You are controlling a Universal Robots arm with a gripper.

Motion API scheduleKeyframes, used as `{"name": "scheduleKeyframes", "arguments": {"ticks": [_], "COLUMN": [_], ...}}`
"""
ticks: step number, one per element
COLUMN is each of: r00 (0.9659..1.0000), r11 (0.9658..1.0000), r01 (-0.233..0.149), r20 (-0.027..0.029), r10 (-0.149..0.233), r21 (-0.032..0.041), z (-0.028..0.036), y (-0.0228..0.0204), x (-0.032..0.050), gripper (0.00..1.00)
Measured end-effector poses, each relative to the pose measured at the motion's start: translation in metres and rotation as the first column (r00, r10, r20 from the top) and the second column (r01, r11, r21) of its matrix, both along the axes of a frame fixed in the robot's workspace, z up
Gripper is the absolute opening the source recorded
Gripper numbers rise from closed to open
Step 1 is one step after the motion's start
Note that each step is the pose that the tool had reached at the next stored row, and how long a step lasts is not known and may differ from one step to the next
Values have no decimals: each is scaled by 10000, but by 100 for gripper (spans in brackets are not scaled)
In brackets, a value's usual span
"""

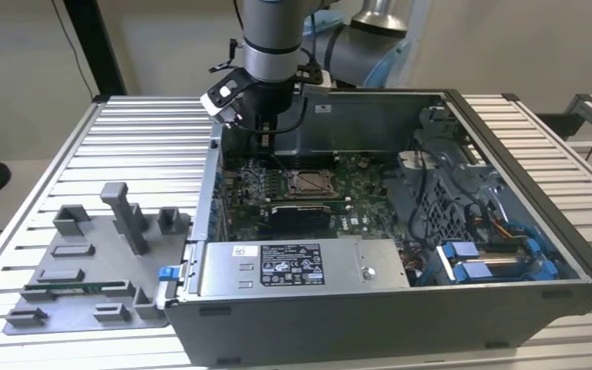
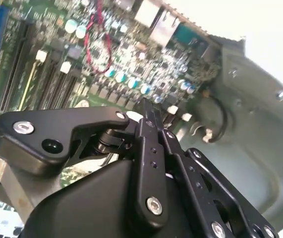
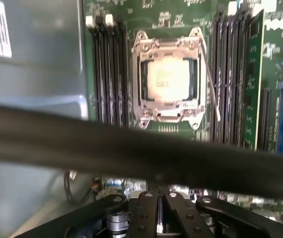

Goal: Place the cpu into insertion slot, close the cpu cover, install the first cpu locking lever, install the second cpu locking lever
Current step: 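Close the cpu cover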

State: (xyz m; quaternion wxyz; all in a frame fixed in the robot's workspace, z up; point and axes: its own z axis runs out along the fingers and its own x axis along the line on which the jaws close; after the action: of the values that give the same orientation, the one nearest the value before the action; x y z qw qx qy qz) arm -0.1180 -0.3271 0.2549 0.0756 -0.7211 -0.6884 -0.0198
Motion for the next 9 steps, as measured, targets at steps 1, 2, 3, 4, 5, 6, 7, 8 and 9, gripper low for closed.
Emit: {"name": "scheduleKeyframes", "arguments": {"ticks": [1,2,3,4,5,6,7,8,9], "r00": [10000,10000,10000,10000,10000,10000,10000,10000,10000], "r11": [10000,10000,10000,10000,9999,9999,9998,9998,9998], "r01": [16,22,22,23,21,23,24,23,22], "r20": [2,2,5,7,7,7,6,7,9], "r10": [-16,-22,-22,-23,-22,-23,-24,-23,-22], "r21": [16,36,58,86,123,158,190,212,215], "z": [0,0,0,0,0,-1,0,-1,-2], "y": [1,1,4,11,17,25,32,34,36], "x": [-24,-36,-44,-44,-44,-44,-44,-44,-44], "gripper": [0,0,0,0,0,0,0,0,0]}}
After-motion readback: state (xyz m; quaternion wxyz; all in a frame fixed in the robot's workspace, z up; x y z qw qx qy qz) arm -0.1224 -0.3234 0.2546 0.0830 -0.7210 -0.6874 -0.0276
